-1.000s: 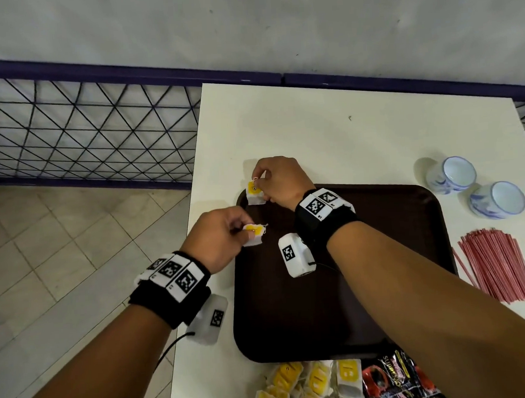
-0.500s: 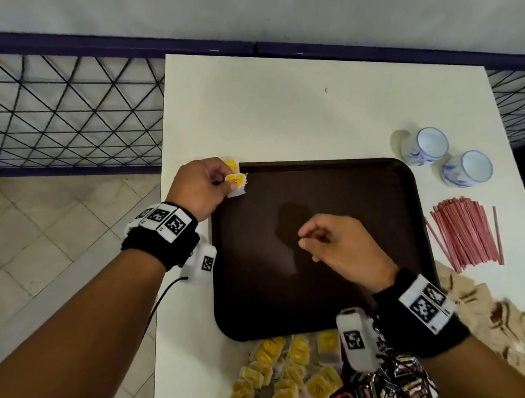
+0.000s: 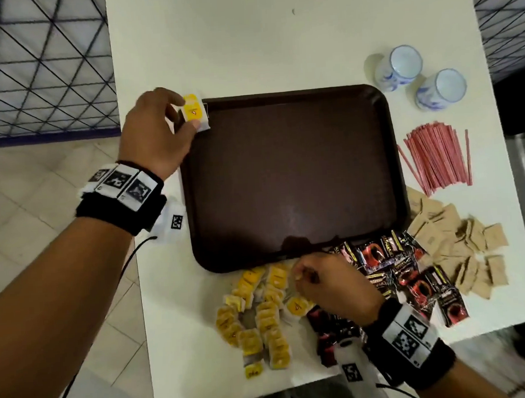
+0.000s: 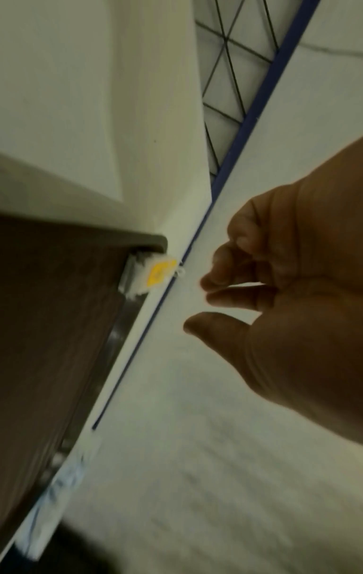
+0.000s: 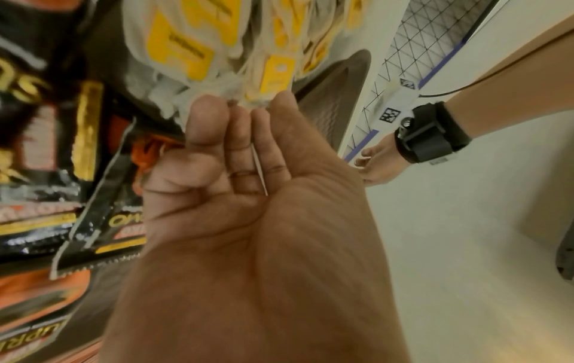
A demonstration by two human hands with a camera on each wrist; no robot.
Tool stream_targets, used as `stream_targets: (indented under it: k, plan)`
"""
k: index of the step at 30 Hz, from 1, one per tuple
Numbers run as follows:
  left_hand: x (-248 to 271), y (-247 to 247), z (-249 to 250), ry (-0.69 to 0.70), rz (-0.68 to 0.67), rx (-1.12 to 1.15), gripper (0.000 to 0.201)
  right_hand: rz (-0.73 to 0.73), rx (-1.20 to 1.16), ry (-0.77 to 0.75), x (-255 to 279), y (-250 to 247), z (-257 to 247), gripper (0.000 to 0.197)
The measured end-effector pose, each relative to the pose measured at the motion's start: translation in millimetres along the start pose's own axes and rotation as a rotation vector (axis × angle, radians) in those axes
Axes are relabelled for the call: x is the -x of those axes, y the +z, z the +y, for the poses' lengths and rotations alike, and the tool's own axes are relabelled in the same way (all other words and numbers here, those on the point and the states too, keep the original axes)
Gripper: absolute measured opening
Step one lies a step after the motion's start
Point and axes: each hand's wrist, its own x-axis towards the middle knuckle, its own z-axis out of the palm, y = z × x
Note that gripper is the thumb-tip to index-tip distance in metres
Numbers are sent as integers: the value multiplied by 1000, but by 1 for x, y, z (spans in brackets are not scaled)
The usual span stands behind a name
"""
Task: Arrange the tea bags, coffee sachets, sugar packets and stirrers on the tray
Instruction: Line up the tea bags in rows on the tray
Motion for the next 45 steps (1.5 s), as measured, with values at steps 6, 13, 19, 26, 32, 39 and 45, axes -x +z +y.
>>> stream_targets:
  k: [6, 13, 19, 26, 32, 39, 45]
  plan:
    - [131, -3, 25, 115, -476, 84, 11, 3, 98, -14, 11, 14, -3, 14]
    - [226, 20, 14, 132, -806, -131, 37, -28, 143, -42, 12, 29, -13, 22]
    - [232, 35, 15, 72, -710, -78, 36, -25, 128, -65, 14, 38, -20, 18]
    - [236, 28, 8, 83, -635, 18, 20, 15, 72, -114, 10, 47, -35, 17]
    - [238, 16, 4, 53, -635, 110, 17, 42, 84, -133, 4, 51, -39, 22]
    - [222, 2, 6, 1, -655, 165, 14, -1, 152, -146, 0, 55, -42, 29]
    - [214, -1, 9, -104, -664, 250, 13, -16, 207, -157, -2, 63, -48, 25]
